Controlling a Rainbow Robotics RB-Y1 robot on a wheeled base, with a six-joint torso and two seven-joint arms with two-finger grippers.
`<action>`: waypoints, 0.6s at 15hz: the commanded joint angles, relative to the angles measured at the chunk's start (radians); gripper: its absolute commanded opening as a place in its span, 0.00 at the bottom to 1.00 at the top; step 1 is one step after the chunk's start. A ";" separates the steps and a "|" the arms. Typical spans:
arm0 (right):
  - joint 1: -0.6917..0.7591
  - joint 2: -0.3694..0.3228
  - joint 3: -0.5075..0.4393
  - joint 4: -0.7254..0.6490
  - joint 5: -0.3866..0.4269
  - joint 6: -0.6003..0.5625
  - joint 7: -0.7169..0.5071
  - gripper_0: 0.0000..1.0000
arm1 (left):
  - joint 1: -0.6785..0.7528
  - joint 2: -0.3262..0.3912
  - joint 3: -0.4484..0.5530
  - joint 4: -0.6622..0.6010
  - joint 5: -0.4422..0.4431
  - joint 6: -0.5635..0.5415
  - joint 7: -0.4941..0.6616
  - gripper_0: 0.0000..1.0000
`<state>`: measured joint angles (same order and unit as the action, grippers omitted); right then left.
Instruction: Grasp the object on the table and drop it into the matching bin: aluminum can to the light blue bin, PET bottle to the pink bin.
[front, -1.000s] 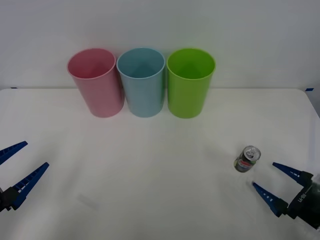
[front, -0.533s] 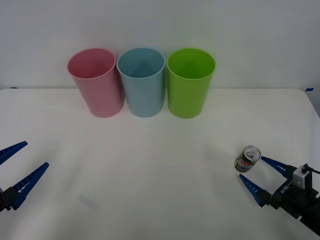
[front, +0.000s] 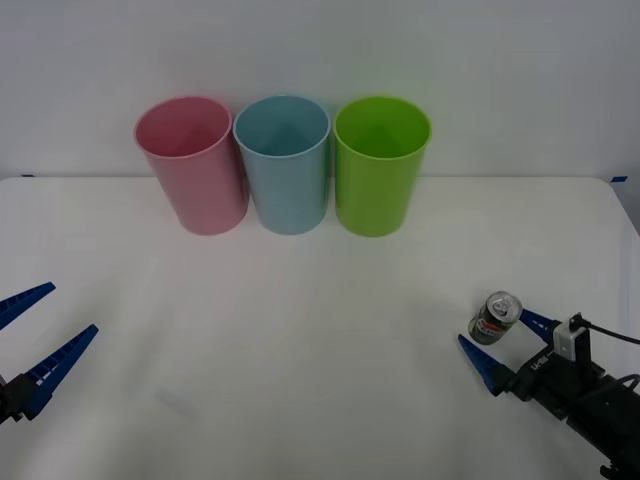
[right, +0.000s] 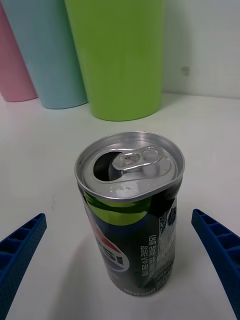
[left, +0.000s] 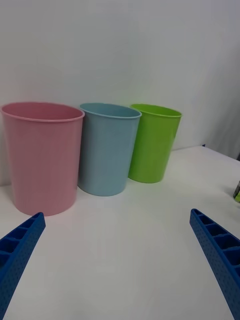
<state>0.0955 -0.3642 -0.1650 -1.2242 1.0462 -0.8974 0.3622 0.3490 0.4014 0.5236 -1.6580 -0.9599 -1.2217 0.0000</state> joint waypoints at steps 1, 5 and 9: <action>-0.013 0.014 0.012 0.000 0.000 0.023 0.008 1.00 | 0.000 0.000 0.000 0.000 0.000 0.000 0.000 1.00; -0.025 0.028 0.024 0.000 0.000 0.048 0.017 1.00 | 0.000 0.000 0.000 0.000 0.000 0.000 0.000 1.00; -0.026 0.030 0.024 0.000 0.000 0.051 0.027 1.00 | 0.000 0.000 0.000 0.000 0.000 0.000 0.000 1.00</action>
<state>0.0690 -0.3341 -0.1399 -1.2241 1.0462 -0.8466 0.3881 0.3491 0.4014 0.5236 -1.6580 -0.9599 -1.2217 0.0000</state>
